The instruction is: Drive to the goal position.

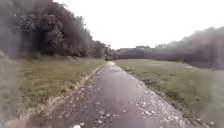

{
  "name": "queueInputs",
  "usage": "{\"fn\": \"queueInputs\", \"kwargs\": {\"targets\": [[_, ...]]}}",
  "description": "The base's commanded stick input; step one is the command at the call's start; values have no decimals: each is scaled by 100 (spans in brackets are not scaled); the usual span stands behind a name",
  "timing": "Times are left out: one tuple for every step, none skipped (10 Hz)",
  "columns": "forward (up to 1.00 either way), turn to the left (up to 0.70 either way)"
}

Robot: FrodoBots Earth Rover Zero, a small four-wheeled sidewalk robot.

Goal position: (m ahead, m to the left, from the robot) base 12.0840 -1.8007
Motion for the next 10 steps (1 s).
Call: {"fn": "queueInputs", "kwargs": {"targets": [[85,0],[85,0],[85,0],[85,0],[85,0],[85,0],[85,0],[85,0],[85,0],[85,-9]]}}
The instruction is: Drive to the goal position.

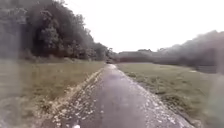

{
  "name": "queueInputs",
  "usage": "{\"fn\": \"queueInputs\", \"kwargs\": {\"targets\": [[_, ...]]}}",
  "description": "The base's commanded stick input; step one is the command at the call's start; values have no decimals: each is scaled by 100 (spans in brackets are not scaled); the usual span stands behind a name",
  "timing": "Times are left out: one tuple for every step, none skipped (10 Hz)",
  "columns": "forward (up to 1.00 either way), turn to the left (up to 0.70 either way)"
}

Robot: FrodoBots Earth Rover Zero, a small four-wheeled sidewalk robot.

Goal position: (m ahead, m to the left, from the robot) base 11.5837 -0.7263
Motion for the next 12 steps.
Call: {"fn": "queueInputs", "kwargs": {"targets": [[85,-13],[85,-2],[85,0],[85,0],[85,0],[85,0],[85,0],[85,0],[85,0],[85,0],[85,0],[85,0]]}}
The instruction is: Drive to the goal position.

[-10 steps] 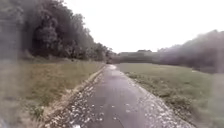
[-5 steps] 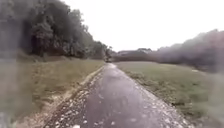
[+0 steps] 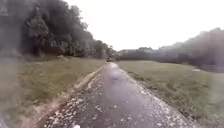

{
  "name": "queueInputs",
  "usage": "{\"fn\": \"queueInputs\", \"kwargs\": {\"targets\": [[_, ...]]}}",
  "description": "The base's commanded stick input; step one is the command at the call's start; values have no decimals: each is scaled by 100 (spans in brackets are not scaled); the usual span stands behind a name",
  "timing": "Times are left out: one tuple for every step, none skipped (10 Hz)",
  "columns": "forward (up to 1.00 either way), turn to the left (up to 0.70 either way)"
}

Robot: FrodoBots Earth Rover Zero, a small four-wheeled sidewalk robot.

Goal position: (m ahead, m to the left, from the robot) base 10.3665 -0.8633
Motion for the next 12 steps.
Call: {"fn": "queueInputs", "kwargs": {"targets": [[85,0],[85,0],[85,0],[85,0],[85,0],[85,0],[85,0],[85,0],[85,0],[85,0],[85,0],[85,0]]}}
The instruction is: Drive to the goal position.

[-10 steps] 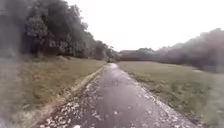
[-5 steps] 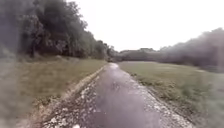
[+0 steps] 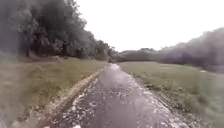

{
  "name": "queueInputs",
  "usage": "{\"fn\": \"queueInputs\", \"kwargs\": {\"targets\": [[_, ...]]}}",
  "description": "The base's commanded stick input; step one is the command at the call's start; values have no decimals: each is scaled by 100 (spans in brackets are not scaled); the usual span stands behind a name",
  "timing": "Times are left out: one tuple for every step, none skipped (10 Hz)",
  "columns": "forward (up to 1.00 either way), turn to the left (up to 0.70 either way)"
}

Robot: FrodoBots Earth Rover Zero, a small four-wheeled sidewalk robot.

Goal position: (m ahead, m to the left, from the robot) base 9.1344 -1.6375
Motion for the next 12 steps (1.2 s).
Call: {"fn": "queueInputs", "kwargs": {"targets": [[85,0],[85,0],[85,0],[85,0],[85,0],[85,0],[85,0],[85,0],[85,0],[85,0],[85,-6],[85,-17]]}}
